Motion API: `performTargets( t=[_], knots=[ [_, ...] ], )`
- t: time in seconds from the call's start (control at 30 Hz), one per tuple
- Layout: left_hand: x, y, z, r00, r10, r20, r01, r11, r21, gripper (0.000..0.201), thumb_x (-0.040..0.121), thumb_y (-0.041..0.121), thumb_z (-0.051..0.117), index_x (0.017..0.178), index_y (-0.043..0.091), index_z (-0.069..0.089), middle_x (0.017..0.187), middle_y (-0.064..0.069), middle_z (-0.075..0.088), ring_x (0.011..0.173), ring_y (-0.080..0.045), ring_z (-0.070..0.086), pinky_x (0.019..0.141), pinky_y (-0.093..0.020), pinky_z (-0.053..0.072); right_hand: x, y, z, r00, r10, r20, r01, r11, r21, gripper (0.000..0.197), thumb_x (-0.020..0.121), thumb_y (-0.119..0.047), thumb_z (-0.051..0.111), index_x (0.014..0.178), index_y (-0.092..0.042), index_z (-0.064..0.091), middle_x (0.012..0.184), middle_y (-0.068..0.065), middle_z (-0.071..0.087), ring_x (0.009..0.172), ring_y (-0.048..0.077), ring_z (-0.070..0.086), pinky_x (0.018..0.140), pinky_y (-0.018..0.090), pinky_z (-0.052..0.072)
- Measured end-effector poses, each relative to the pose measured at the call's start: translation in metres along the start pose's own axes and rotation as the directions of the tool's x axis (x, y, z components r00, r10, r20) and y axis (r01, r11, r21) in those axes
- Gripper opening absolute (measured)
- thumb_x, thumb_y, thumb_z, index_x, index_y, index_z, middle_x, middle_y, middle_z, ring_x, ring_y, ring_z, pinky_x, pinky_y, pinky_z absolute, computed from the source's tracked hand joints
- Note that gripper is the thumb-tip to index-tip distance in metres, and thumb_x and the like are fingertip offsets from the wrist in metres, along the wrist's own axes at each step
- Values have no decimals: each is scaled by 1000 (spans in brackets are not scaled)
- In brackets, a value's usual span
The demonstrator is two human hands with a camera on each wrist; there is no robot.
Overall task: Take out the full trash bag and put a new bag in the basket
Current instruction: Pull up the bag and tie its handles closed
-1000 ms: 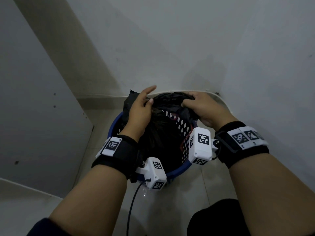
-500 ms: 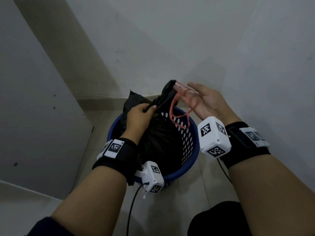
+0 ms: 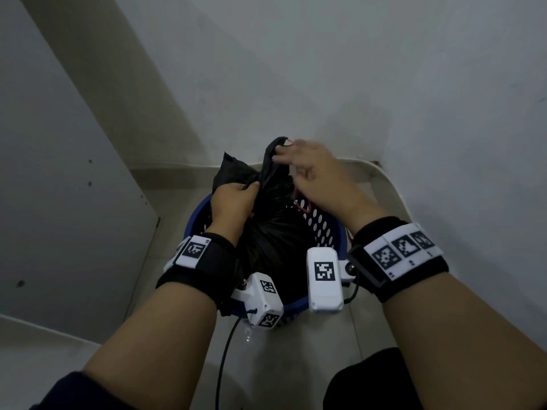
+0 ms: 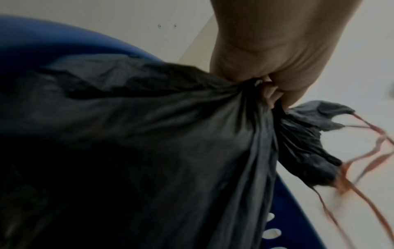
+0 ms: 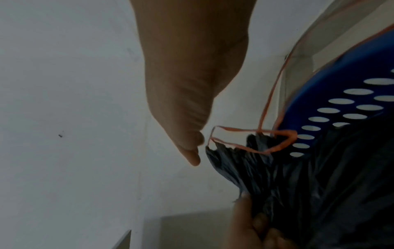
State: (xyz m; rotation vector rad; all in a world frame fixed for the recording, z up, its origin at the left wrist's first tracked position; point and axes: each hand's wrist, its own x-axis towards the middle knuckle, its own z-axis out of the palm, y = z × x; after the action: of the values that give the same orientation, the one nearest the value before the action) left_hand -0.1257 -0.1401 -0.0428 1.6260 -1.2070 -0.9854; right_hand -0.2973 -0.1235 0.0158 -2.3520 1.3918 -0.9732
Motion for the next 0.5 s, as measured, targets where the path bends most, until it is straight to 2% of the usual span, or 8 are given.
performTargets(
  t=[0.07,0.1,0.13,0.17,0.23,0.3,0.4,0.5],
  knots=[
    [-7,8,0,992,67,103,-61,997,-55,40,90,31,64,55,16,51,52,-4,50,47,-17,48,52,-26,40,-6,4,14,966,62,251,-35,993,-109,63,82,-15,62,142,-23,46,152,1,38,146,26,21,119,41,11],
    [-12,12,0,980,102,169,-86,991,-103,36,91,29,64,59,15,54,55,-4,51,48,-14,46,50,-25,39,-10,5,20,948,107,300,-41,975,-218,74,80,-26,68,147,-28,36,156,-3,31,148,23,13,119,44,4],
    [-16,16,-1,964,137,228,-103,983,-153,34,92,27,63,61,15,55,55,-3,51,47,-12,45,49,-25,38,-13,7,23,947,144,286,-48,947,-317,79,76,-37,72,146,-31,35,155,-5,33,148,21,13,118,48,1],
    [-19,18,-2,949,159,273,-108,975,-193,35,93,26,62,59,18,56,54,0,50,47,-11,43,49,-25,37,-14,10,24,956,160,244,-60,926,-373,74,74,-43,72,141,-31,42,148,-4,42,146,22,20,117,50,2],
    [-21,18,-6,928,166,333,-92,969,-227,39,93,28,62,55,22,56,51,5,46,46,-10,39,49,-25,33,-11,11,20,971,176,164,-102,919,-382,42,79,-41,65,117,-23,57,125,2,59,131,24,44,114,45,16],
    [-22,15,-8,921,163,353,-83,969,-232,30,88,33,69,67,15,59,55,4,48,48,-9,42,50,-23,35,-10,9,13,965,210,155,-143,924,-356,21,87,-32,55,102,-19,59,108,4,66,110,26,58,105,39,28],
    [-20,10,-6,938,199,282,-155,973,-171,29,75,31,81,79,10,63,65,2,57,58,-9,51,57,-22,43,-10,4,1,937,315,154,-254,912,-321,19,90,-32,52,102,-19,61,98,2,68,95,26,61,85,34,39],
    [-16,8,-8,940,231,251,-204,970,-129,31,73,25,83,88,7,63,78,0,66,70,-11,61,68,-24,50,-12,4,-13,873,411,263,-420,907,-27,16,86,-20,62,98,-10,66,75,-4,63,67,10,56,60,21,41]
  ],
)
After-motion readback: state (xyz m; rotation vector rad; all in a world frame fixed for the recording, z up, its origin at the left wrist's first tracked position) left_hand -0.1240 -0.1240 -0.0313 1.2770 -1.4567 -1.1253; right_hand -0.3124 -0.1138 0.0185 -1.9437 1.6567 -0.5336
